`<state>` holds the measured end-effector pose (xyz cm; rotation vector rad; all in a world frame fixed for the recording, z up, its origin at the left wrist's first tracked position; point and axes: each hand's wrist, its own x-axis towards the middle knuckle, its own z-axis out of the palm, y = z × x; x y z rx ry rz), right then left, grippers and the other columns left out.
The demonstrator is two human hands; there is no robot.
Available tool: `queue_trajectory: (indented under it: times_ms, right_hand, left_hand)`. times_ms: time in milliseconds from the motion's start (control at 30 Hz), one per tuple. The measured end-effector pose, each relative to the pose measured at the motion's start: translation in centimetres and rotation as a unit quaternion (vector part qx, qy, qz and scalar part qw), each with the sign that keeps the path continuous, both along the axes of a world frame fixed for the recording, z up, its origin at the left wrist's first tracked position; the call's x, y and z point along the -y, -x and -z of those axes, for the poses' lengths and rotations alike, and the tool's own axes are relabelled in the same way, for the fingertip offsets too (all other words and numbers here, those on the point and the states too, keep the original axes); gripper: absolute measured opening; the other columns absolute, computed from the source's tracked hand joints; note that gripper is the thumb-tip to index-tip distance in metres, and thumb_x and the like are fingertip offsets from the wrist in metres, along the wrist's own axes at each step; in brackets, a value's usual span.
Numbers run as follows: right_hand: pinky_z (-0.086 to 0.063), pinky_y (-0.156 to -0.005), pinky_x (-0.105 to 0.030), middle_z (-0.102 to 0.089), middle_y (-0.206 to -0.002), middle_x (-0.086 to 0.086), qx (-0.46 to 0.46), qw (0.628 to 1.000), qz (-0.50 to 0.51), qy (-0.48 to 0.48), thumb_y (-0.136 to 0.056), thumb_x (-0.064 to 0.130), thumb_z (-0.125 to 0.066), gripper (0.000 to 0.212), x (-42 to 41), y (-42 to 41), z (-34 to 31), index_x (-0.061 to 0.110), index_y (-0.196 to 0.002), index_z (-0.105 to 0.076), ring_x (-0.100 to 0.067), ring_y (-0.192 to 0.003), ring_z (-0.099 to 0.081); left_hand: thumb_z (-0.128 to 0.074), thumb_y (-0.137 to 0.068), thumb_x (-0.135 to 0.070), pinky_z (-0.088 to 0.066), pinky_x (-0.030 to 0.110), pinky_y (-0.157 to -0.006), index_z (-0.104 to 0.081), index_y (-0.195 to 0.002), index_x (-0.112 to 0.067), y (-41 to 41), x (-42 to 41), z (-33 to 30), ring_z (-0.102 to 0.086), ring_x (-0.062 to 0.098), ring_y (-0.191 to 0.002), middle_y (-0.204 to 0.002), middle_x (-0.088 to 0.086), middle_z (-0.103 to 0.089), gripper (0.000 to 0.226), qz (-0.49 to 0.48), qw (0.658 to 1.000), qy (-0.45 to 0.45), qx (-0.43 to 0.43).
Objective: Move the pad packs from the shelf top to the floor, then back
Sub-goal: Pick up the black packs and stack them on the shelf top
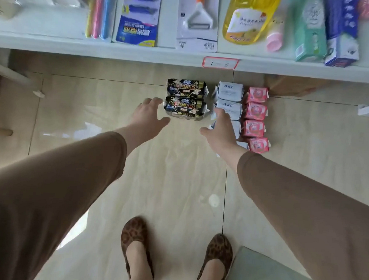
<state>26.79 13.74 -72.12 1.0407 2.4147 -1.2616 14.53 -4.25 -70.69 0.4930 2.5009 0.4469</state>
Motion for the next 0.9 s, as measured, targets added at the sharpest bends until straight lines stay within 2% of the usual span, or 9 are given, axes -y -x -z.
queue_trajectory:
  times_ms: [167,267,400,500,567,633,733,833,900]
  right_hand:
    - [-0.031,-0.115,-0.040,-0.032,-0.148,-0.015,-0.002,0.996,-0.057,-0.069,-0.083,0.010,-0.072,0.081,-0.1,4.4,7.2,0.010,-0.150,-0.028,-0.033,-0.138,-0.035]
    - [-0.029,-0.116,-0.037,-0.024,-0.152,-0.016,-0.004,0.992,-0.077,-0.104,-0.080,0.001,-0.070,0.079,-0.1,6.4,10.5,0.009,-0.147,-0.029,-0.035,-0.139,-0.032]
    - [-0.040,-0.102,-0.039,-0.032,-0.142,-0.016,-0.022,0.987,-0.058,-0.151,-0.076,-0.002,-0.071,0.071,0.4,7.4,13.5,0.010,-0.137,-0.036,-0.035,-0.133,-0.035]
    - [-0.049,-0.086,-0.039,-0.036,-0.133,-0.014,-0.025,0.982,-0.068,-0.174,-0.076,0.001,-0.071,0.063,1.2,7.1,14.8,0.012,-0.131,-0.042,-0.034,-0.123,-0.043]
    - [-0.051,-0.083,-0.038,-0.036,-0.135,-0.014,-0.022,0.982,-0.074,-0.171,-0.079,0.003,-0.070,0.056,2.0,6.8,15.2,0.010,-0.128,-0.045,-0.034,-0.118,-0.049]
    - [-0.051,-0.087,-0.040,-0.040,-0.135,-0.017,-0.016,0.986,-0.075,-0.149,-0.081,0.006,-0.071,0.054,2.9,6.1,15.4,0.007,-0.128,-0.046,-0.035,-0.116,-0.051]
    - [-0.048,-0.084,-0.038,-0.051,-0.122,-0.016,-0.010,0.992,-0.076,-0.101,-0.081,0.011,-0.071,0.050,3.9,4.2,14.4,0.006,-0.124,-0.047,-0.035,-0.110,-0.054]
    - [-0.046,-0.078,-0.035,-0.055,-0.115,-0.013,-0.005,0.994,-0.090,-0.056,-0.079,0.015,-0.071,0.048,4.3,0.6,11.4,0.008,-0.121,-0.049,-0.032,-0.105,-0.056]
    - [-0.048,-0.076,-0.035,-0.058,-0.112,-0.009,0.003,0.994,-0.104,-0.027,-0.079,0.020,-0.072,0.047,4.3,-2.2,8.0,0.011,-0.119,-0.050,-0.028,-0.100,-0.058]
  left_hand:
    - [-0.067,-0.089,-0.035,-0.038,0.042,-0.102,-0.035,-0.147,-0.017,4.0,-3.2,7.1,-0.045,0.033,-0.128,-0.142,0.013,-0.043,0.069,-0.014,0.999,-0.034,-0.022]
    - [-0.067,-0.088,-0.035,-0.040,0.042,-0.102,-0.032,-0.149,-0.021,6.5,-5.3,9.8,-0.045,0.033,-0.127,-0.143,0.012,-0.039,0.072,-0.014,0.999,-0.038,-0.031]
    - [-0.072,-0.083,-0.030,-0.047,0.042,-0.102,-0.029,-0.151,-0.029,9.2,-7.5,12.2,-0.048,0.034,-0.126,-0.148,0.010,-0.030,0.080,0.003,1.000,-0.026,-0.012]
    - [-0.074,-0.077,-0.014,-0.051,0.040,-0.099,-0.030,-0.151,-0.031,10.1,-8.9,13.6,-0.048,0.033,-0.127,-0.151,0.008,-0.025,0.088,0.017,1.000,-0.006,0.010]
    - [-0.073,-0.075,-0.009,-0.050,0.039,-0.099,-0.035,-0.147,-0.027,10.2,-9.4,14.4,-0.051,0.035,-0.123,-0.147,0.010,-0.030,0.083,0.022,1.000,0.012,0.005]
    - [-0.077,-0.075,-0.013,-0.050,0.039,-0.094,-0.043,-0.139,-0.020,9.9,-9.4,14.9,-0.056,0.035,-0.114,-0.136,0.012,-0.042,0.073,0.023,0.999,0.029,-0.017]
    - [-0.079,-0.077,-0.021,-0.049,0.042,-0.089,-0.047,-0.132,-0.014,8.9,-8.1,14.7,-0.057,0.037,-0.110,-0.127,0.015,-0.051,0.064,0.021,0.999,0.031,-0.033]
    - [-0.081,-0.076,-0.021,-0.050,0.041,-0.087,-0.051,-0.129,-0.015,7.0,-5.4,12.4,-0.058,0.035,-0.106,-0.123,0.013,-0.054,0.062,0.011,0.999,0.025,-0.019]
    - [-0.081,-0.075,-0.022,-0.050,0.036,-0.077,-0.053,-0.126,-0.015,5.2,-3.6,9.5,-0.059,0.032,-0.097,-0.117,0.010,-0.056,0.058,0.001,1.000,0.024,-0.006]
